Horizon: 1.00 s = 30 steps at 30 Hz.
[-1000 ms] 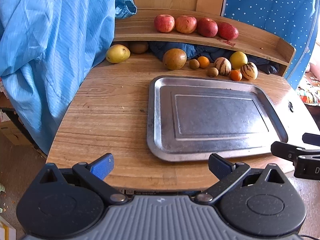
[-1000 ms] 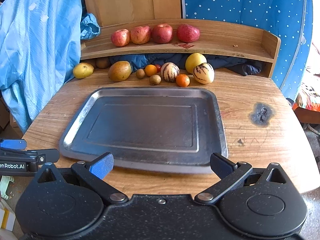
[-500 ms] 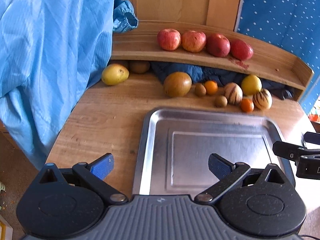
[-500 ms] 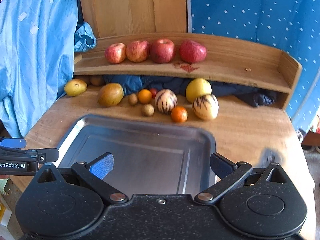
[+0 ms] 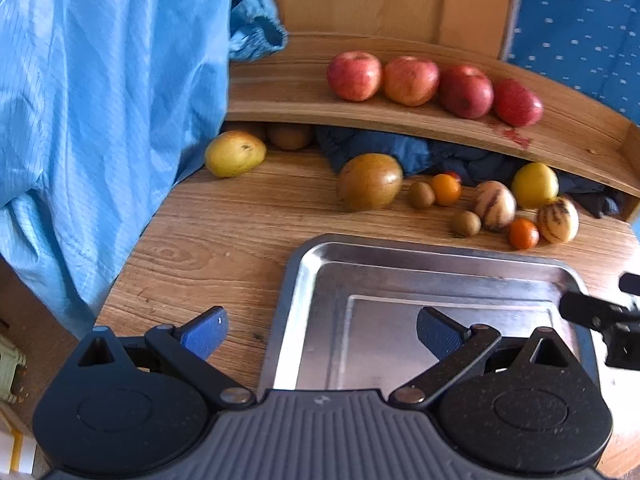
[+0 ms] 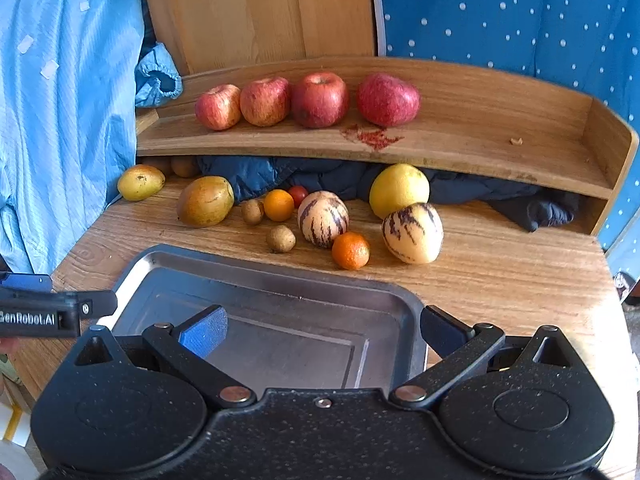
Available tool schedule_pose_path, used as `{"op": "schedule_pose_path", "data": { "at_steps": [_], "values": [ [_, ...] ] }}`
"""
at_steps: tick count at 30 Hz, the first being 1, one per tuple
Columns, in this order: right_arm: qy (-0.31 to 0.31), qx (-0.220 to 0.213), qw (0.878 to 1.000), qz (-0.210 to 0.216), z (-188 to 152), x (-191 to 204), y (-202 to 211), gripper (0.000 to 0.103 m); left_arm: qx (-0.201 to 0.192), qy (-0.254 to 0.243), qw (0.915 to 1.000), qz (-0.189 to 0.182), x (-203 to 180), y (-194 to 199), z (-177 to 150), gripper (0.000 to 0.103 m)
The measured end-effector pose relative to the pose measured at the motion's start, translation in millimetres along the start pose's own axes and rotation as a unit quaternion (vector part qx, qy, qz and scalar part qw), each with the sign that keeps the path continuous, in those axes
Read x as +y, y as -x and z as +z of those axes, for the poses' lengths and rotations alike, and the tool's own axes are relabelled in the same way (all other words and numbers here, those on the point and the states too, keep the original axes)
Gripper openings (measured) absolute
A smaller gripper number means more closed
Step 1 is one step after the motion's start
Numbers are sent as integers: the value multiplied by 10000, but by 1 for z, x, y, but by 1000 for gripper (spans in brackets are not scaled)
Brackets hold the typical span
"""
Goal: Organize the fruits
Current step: 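Move the left tool toward the yellow pear while the right tool approaches the brown pear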
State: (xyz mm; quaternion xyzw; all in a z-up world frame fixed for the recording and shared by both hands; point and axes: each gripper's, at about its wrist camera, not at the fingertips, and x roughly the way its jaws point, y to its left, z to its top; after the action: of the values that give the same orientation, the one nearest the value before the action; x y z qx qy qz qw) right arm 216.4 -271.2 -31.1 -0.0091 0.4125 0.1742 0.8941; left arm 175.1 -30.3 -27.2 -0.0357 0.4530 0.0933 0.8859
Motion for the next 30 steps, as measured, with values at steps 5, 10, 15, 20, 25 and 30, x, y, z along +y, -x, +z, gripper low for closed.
{"op": "schedule_pose_path", "data": {
  "at_steps": [5, 10, 15, 20, 25, 30],
  "values": [
    [-134, 95, 9999, -40, -3, 7, -6, 102, 157, 170, 9997, 85, 23, -16, 17, 102],
    [-301, 137, 9991, -251, -5, 19, -9, 102, 202, 139, 9997, -9, 49, -41, 48, 102],
    [-413, 136, 9979, -484, -3, 37, -15, 102, 109, -55, 9997, -200, 71, -67, 80, 102],
    [-71, 294, 9993, -225, 4, 69, -35, 102, 46, -318, 9986, -419, 89, -90, 100, 102],
    [529, 269, 9981, -184, 31, 112, -63, 102, 22, -629, 9963, -591, 99, -114, 119, 102],
    [823, 271, 9959, -250, 50, 139, -87, 102, 30, -757, 9942, -762, 104, -132, 128, 102]
  ]
}}
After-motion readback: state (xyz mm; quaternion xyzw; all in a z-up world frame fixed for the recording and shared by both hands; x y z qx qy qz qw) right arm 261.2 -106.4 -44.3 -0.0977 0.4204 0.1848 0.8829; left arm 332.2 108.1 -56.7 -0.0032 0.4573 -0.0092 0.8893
